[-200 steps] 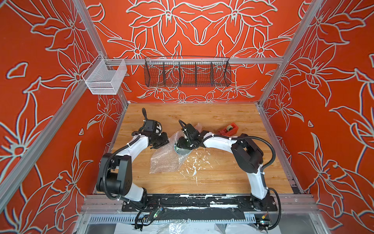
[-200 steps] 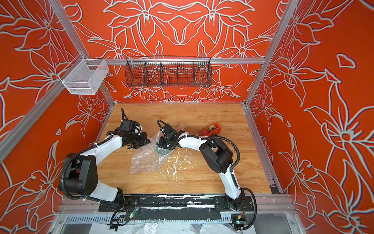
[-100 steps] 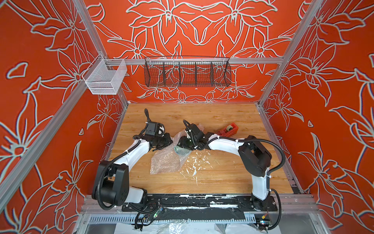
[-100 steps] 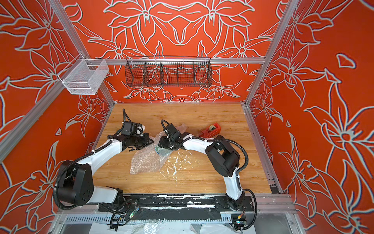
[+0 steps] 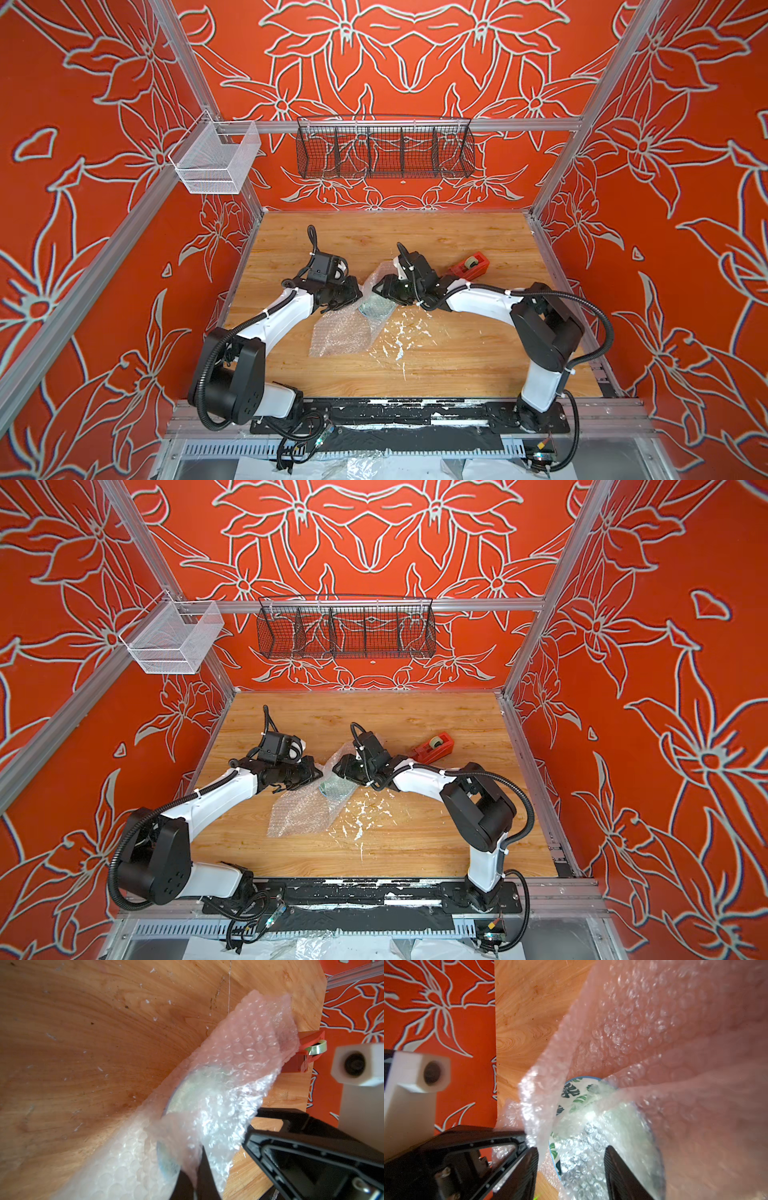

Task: Wrap bowls in bubble wrap
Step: Wrap the bowl in bubble wrap.

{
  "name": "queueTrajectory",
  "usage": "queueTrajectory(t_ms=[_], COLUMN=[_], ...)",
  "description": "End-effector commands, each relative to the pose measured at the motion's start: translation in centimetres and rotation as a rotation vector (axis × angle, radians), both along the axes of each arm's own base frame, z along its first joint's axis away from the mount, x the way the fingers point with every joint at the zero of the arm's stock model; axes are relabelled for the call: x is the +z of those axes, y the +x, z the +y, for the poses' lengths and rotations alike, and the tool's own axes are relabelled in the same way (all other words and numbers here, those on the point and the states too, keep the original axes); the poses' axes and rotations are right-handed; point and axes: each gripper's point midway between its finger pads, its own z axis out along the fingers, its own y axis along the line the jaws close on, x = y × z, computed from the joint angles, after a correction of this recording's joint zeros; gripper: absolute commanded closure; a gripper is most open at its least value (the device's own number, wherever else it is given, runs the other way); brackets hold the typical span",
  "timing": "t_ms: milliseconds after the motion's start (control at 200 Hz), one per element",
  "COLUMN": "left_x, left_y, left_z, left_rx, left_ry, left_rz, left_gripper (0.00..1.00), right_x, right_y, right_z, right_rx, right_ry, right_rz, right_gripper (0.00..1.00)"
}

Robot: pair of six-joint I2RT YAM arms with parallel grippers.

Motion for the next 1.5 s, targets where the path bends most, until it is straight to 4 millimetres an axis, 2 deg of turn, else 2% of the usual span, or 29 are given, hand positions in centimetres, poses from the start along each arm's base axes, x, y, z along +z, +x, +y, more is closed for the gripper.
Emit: queueTrajectory(t_ms=[0, 190, 430, 525, 721, 831, 1046, 1206, 1491], left_x=[1.4, 1.0, 0.8, 0.3, -1.0, -1.8, -3.7, -4.8, -5.2], left_y=[0.3, -0.1, -0.7, -1.1, -1.8, -2.1, -2.2, -2.2, -2.2], left_z=[-0.9, -2.2, -3.5, -4.1, -5.4, -6.2, -7.3, -7.8, -8.5], left_rx=[-0.008, -0.036, -0.074, -0.09, -0.124, -0.142, -0.164, -0.172, -0.184], left_ry=[-0.002, 0.008, 0.032, 0.044, 0.064, 0.071, 0.089, 0.096, 0.1], left_rz=[-0.033, -0.025, -0.027, -0.016, 0.006, 0.02, 0.052, 0.067, 0.061], left_gripper=[0.95, 0.95, 0.95, 0.95, 0.96, 0.96, 0.95, 0.95, 0.95], right_x=[1.1, 1.2, -1.7, -2.5, -2.8, -2.4, -1.4, -2.2, -4.0], right_y=[-0.5, -1.2, -2.8, -3.3, -3.2, -2.9, -2.3, -1.7, -0.6], right_z=[-0.3, -1.8, -5.9, -6.6, -7.0, -7.3, -6.7, -6.0, -4.6], right_rx=[0.012, 0.004, -0.06, -0.074, -0.109, -0.138, -0.121, -0.108, -0.085], right_ry=[0.036, 0.019, -0.116, -0.127, -0.076, -0.025, 0.019, -0.01, -0.079], right_rz=[-0.014, -0.032, -0.024, -0.009, -0.013, -0.024, -0.026, 0.001, 0.035], right_gripper=[0.47, 0.47, 0.47, 0.46, 0.39, 0.34, 0.27, 0.26, 0.26])
